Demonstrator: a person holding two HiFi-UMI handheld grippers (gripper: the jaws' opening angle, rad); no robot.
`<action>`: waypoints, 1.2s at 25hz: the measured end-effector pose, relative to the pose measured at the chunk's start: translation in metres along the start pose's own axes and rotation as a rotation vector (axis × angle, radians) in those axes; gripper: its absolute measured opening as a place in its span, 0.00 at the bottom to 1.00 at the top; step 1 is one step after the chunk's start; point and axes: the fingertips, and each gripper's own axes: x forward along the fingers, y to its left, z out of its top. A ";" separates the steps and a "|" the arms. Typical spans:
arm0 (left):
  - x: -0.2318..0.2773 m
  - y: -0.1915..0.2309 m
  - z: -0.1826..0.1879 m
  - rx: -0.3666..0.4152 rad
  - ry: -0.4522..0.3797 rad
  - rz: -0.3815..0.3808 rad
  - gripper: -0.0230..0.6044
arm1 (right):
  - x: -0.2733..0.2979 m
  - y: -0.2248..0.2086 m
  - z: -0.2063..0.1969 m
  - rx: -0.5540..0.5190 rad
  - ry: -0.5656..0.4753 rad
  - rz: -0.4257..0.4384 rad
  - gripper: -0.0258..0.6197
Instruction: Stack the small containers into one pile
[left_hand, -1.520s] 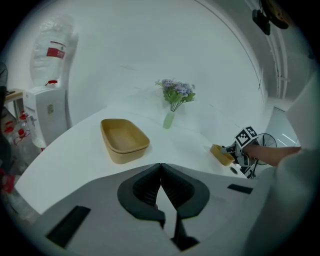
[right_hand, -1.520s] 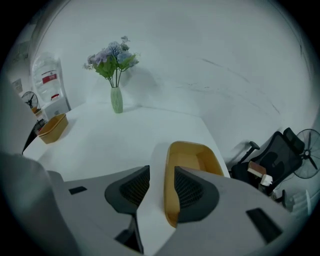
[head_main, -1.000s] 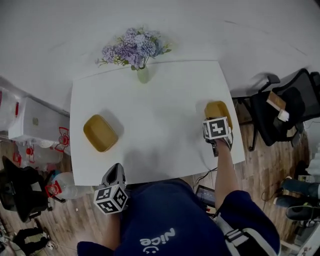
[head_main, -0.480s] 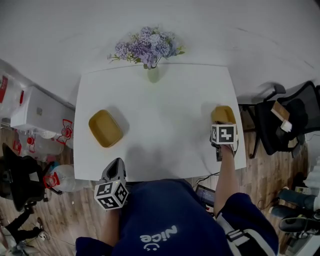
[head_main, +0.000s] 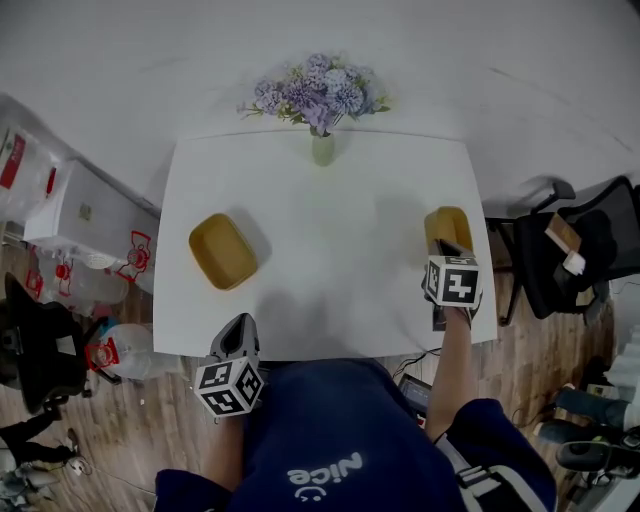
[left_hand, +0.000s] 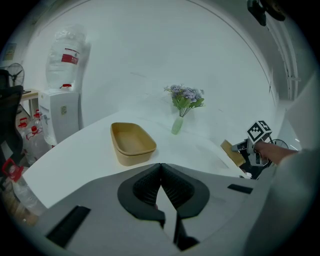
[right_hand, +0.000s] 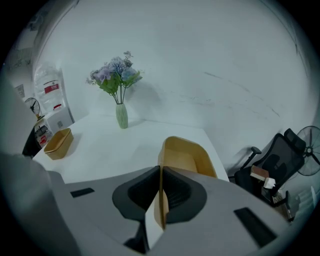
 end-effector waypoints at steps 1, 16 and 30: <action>-0.001 0.002 -0.001 -0.002 -0.001 -0.004 0.06 | -0.004 0.005 0.004 -0.006 -0.010 0.002 0.13; -0.033 0.065 0.023 0.028 -0.039 -0.052 0.06 | -0.047 0.139 0.047 -0.144 -0.101 0.044 0.13; -0.057 0.143 0.048 0.015 -0.070 -0.078 0.06 | -0.069 0.292 0.058 -0.250 -0.121 0.135 0.13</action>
